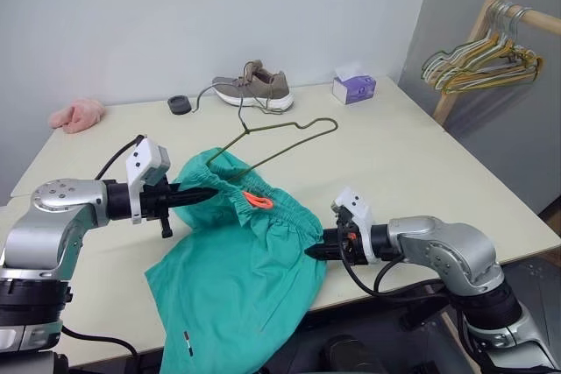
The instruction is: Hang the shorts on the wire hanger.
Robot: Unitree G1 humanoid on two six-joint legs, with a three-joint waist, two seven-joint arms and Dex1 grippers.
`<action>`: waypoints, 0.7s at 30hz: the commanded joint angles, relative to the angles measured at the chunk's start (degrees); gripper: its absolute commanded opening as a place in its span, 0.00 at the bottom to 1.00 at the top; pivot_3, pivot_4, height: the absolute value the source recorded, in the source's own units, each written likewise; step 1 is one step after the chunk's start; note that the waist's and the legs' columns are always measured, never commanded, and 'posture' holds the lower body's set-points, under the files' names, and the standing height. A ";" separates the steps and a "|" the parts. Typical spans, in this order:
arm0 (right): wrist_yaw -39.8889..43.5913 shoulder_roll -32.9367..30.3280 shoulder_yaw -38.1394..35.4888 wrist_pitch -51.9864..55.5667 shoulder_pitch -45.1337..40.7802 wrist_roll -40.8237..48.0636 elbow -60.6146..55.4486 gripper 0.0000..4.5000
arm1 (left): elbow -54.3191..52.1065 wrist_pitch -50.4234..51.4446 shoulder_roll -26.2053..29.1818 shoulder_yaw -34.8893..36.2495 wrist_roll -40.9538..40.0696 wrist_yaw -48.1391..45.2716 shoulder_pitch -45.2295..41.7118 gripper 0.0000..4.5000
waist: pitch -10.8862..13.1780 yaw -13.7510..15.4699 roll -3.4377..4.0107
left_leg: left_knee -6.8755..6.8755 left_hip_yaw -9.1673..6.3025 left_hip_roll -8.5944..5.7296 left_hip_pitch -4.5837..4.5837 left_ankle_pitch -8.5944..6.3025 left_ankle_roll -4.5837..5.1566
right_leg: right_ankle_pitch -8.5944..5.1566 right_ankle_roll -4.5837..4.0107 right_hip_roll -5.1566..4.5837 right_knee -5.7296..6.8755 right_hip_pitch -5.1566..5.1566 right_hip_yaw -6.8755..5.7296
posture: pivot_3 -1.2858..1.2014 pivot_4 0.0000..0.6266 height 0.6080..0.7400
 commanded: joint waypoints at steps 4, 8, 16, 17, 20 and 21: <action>-0.52 -1.60 -2.88 -5.07 -1.94 -1.42 2.45 0.00 | -2.85 2.93 0.51 4.35 -3.80 0.99 0.43 0.00 | 0.00 -0.02 0.00 | 0.00 0.00 0.00 0.00 0.00 0.00 | 0.00 0.00 0.00 0.00 0.00 -0.01 | 0.42 0.00 1.00; 0.97 -4.31 -6.03 -7.98 -4.88 -2.16 7.41 0.00 | -6.47 7.53 1.17 6.94 -8.61 0.39 3.02 0.00 | 0.01 -0.17 0.01 | 0.01 0.04 0.00 0.00 0.00 0.00 | 0.00 0.00 0.00 0.00 0.00 0.01 | 0.43 0.00 1.00; 6.38 -10.31 -10.22 -10.29 -10.30 -1.71 16.97 0.00 | -11.82 16.25 4.22 11.76 -17.43 -1.59 7.60 0.00 | 0.04 -0.20 0.05 | -0.04 0.05 0.00 0.01 -0.01 0.02 | 0.00 0.00 0.02 0.00 0.02 0.01 | 0.43 0.00 1.00; 6.95 -10.87 -10.29 -10.36 -10.65 -1.71 17.62 0.00 | -11.99 16.24 5.11 11.97 -17.47 -2.35 8.38 0.00 | 0.04 -0.22 0.06 | -0.04 0.06 0.00 0.01 -0.01 0.02 | 0.00 0.00 0.02 -0.01 0.02 0.03 | 0.43 0.00 1.00; 7.80 -12.09 -10.04 -10.53 -11.55 -2.14 19.36 0.00 | -11.82 16.42 6.99 12.69 -18.12 -3.96 9.18 0.00 | 0.07 -0.27 0.11 | -0.04 0.08 0.00 0.02 -0.01 0.02 | 0.00 0.00 0.02 -0.01 0.02 0.03 | 0.43 0.00 1.00; 7.83 -12.33 -9.81 -10.62 -11.83 -2.43 20.00 0.00 | -11.78 16.40 7.49 12.78 -18.40 -4.44 9.21 0.00 | 0.07 -0.23 0.11 | -0.04 0.07 0.00 0.02 -0.01 0.02 | 0.00 -0.01 0.02 0.00 0.02 0.02 | 0.43 0.00 1.00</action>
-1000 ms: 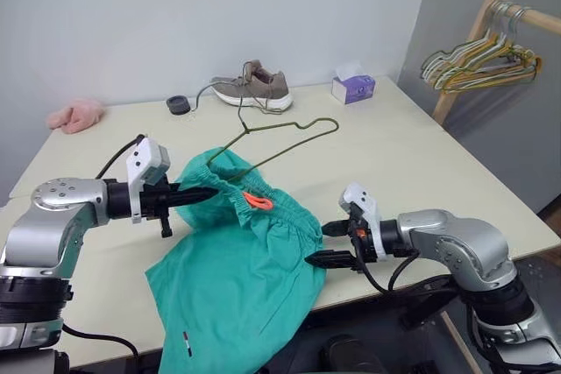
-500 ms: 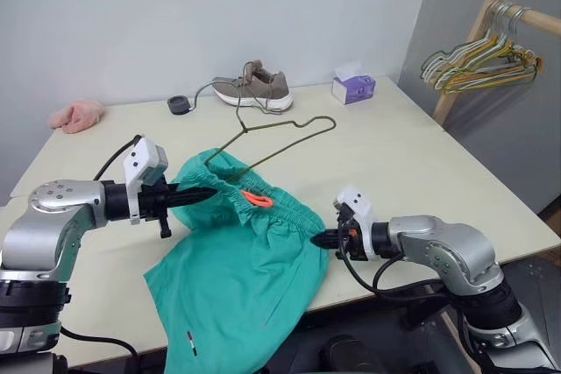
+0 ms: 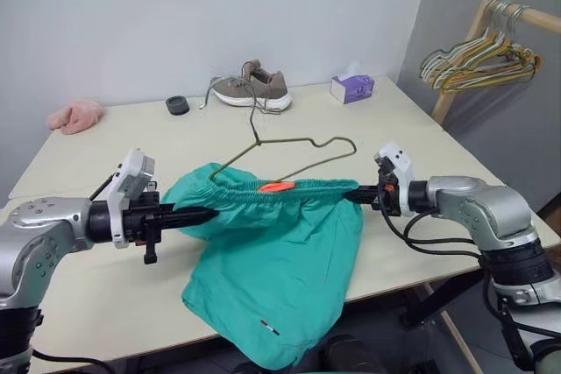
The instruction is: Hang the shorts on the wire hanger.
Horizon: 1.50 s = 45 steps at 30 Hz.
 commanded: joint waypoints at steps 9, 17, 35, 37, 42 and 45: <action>-0.78 -2.69 -2.14 -1.64 -1.71 -2.23 3.73 0.00 | 2.25 -6.11 6.13 2.95 3.79 -4.58 2.90 0.00 | 0.07 0.08 0.11 | -0.04 0.06 0.00 0.00 0.00 0.00 | 0.00 -0.01 0.00 -0.01 -0.04 0.07 | 0.43 0.00 1.00; -0.25 -3.55 -2.43 -1.09 -0.58 -1.66 1.02 0.00 | 4.69 -8.49 6.71 2.10 6.19 -5.26 2.86 0.00 | 0.09 0.23 0.14 | -0.05 0.06 0.00 0.00 -0.01 0.00 | 0.00 -0.01 0.00 -0.03 -0.05 0.07 | 0.43 0.00 1.00; 5.67 -8.85 2.85 -4.61 -1.76 -2.57 -8.47 0.00 | 7.94 -13.74 8.19 -0.98 12.50 -5.43 4.61 0.00 | 0.23 0.10 0.34 | -0.13 0.17 0.04 0.00 -0.02 0.02 | -0.01 -0.01 -0.01 -0.04 -0.13 0.12 | 0.42 0.00 1.00; 6.19 -8.64 3.88 -4.91 -2.22 -2.67 -9.68 0.00 | 7.58 -13.32 7.55 -1.54 12.33 -4.97 3.67 0.00 | 0.24 0.12 0.34 | -0.13 0.17 0.04 0.00 -0.02 0.02 | -0.01 -0.01 -0.01 -0.04 -0.13 0.13 | 0.42 0.00 1.00; 7.72 -8.18 6.51 -8.26 -3.48 -4.34 -11.84 0.00 | 6.67 -13.30 6.43 -3.20 12.81 -4.40 2.60 0.00 | 0.24 0.05 0.34 | -0.13 0.18 0.04 0.00 -0.02 0.02 | -0.01 -0.01 -0.01 -0.04 -0.14 0.13 | 0.42 0.00 1.00; 8.75 -8.29 7.73 -10.40 -3.89 -5.51 -12.98 0.00 | 6.04 -12.82 5.83 -3.63 12.43 -4.28 2.46 0.00 | 0.24 0.07 0.34 | -0.13 0.16 0.04 -0.01 -0.02 0.02 | -0.01 -0.01 -0.01 -0.04 -0.15 0.12 | 0.42 0.00 1.00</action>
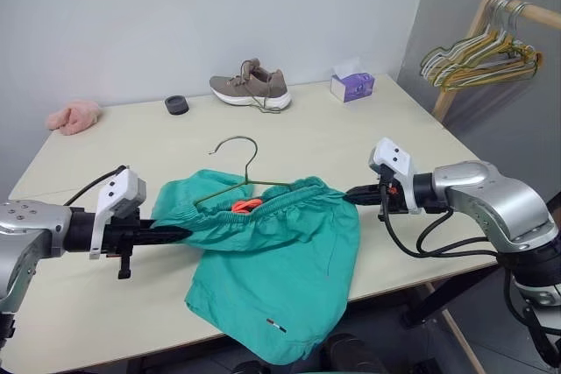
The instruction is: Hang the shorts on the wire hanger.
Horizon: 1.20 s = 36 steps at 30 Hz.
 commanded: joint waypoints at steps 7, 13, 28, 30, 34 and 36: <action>5.34 -2.56 2.65 -10.26 -0.70 -6.08 -2.79 0.04 | -2.30 0.79 -0.80 -1.15 -0.80 -0.25 -1.25 0.00 | 0.00 -0.02 0.00 | 0.00 0.00 0.00 0.00 0.00 0.00 | 0.00 0.00 0.00 -0.01 0.01 0.00 | 0.42 0.00 1.00; 7.15 -4.66 2.27 -12.93 -0.02 -8.56 -2.75 0.44 | -2.29 1.34 -1.44 -1.55 -0.82 -0.26 -1.82 0.00 | 0.00 -0.05 -0.01 | 0.00 -0.01 0.00 0.00 0.00 0.00 | 0.00 0.00 0.00 -0.01 0.01 -0.02 | 0.42 0.00 1.00; 4.80 2.01 7.57 -10.15 -3.35 -13.49 3.99 0.98 | -1.17 0.69 -1.89 -3.33 0.00 -0.59 -3.86 0.00 | 0.00 -0.45 -0.01 | 0.03 0.02 0.00 0.02 0.00 0.00 | 0.00 0.00 0.00 0.02 0.02 0.00 | 0.42 0.00 1.00; 6.59 2.96 9.52 -12.36 -5.20 -14.92 6.84 0.98 | -0.93 0.52 -1.91 -3.62 0.13 -0.70 -4.23 0.00 | 0.00 -0.46 -0.01 | 0.03 0.03 0.00 0.02 0.00 0.00 | 0.01 0.00 0.00 0.02 0.01 0.01 | 0.42 0.00 1.00; 9.50 4.77 11.70 -16.37 -8.43 -16.99 11.58 0.98 | -0.81 0.28 -1.79 -3.80 0.18 -0.93 -4.34 0.00 | 0.00 -0.45 -0.01 | 0.02 0.00 0.00 0.01 0.00 0.00 | 0.01 0.00 0.00 0.01 0.01 -0.01 | 0.42 0.00 1.00; 10.67 5.64 12.10 -17.84 -9.99 -17.79 13.40 0.95 | -0.94 0.17 -1.70 -3.72 0.22 -1.00 -4.02 0.00 | 0.00 -0.44 -0.01 | 0.02 0.00 0.00 0.00 0.00 0.00 | 0.01 0.00 0.00 0.01 0.00 -0.01 | 0.42 0.00 1.00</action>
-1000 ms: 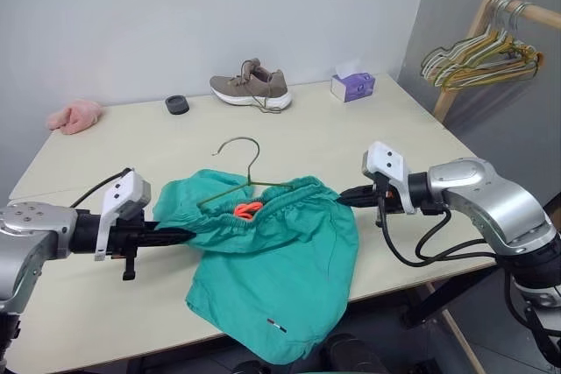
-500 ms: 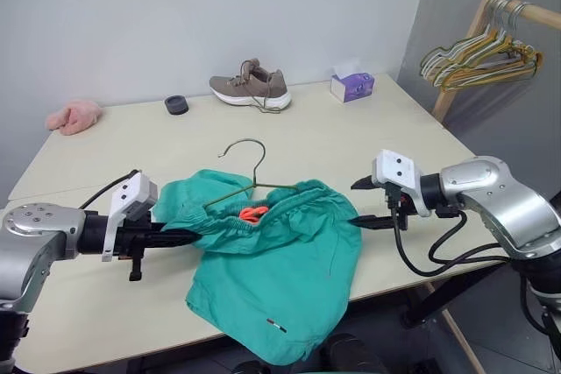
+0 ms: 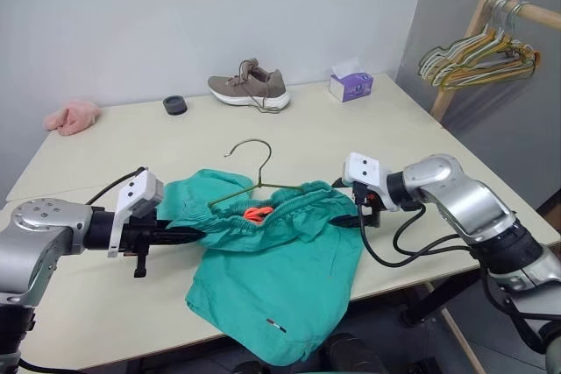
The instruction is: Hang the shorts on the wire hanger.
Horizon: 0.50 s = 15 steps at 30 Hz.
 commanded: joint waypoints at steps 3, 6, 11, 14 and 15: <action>4.21 1.68 0.57 -4.93 -4.76 -2.34 3.34 0.77 | -0.55 -1.14 0.21 0.83 -0.12 -0.58 -0.33 0.00 | 0.00 -0.01 0.00 | 0.00 -0.01 0.00 0.00 0.00 0.00 | 0.00 0.00 0.00 0.01 0.00 0.00 | 0.42 0.00 1.00; 5.99 2.12 0.97 -5.83 -5.65 -2.88 3.73 0.55 | -0.59 -1.28 0.23 0.82 -0.01 -0.60 -0.11 0.00 | 0.00 0.02 0.00 | 0.00 -0.04 0.00 0.00 0.00 0.00 | 0.00 0.00 0.00 0.01 0.01 -0.03 | 0.42 0.00 1.00; 8.00 2.81 1.26 -6.16 -5.91 -3.94 2.91 0.13 | -0.54 -1.52 0.07 0.56 0.15 -0.58 -0.31 0.00 | 0.00 0.02 0.00 | 0.00 -0.04 0.00 0.00 0.00 0.00 | 0.00 0.00 0.00 0.01 0.01 -0.03 | 0.42 0.00 1.00; 8.67 3.13 1.18 -5.85 -5.66 -4.06 2.19 0.01 | -0.62 -1.56 -0.17 0.35 0.20 -0.56 -0.57 0.00 | 0.00 0.02 0.00 | 0.01 -0.04 0.00 0.00 0.00 0.00 | 0.00 -0.01 0.00 0.01 0.01 -0.03 | 0.42 0.00 1.00; 8.84 3.20 1.14 -5.67 -5.55 -4.03 1.89 0.01 | -0.64 -1.60 -0.27 0.28 0.24 -0.56 -0.67 0.00 | 0.00 0.01 0.00 | 0.01 -0.04 0.00 0.00 0.00 0.00 | 0.00 -0.01 0.00 0.01 0.01 -0.02 | 0.42 0.00 1.00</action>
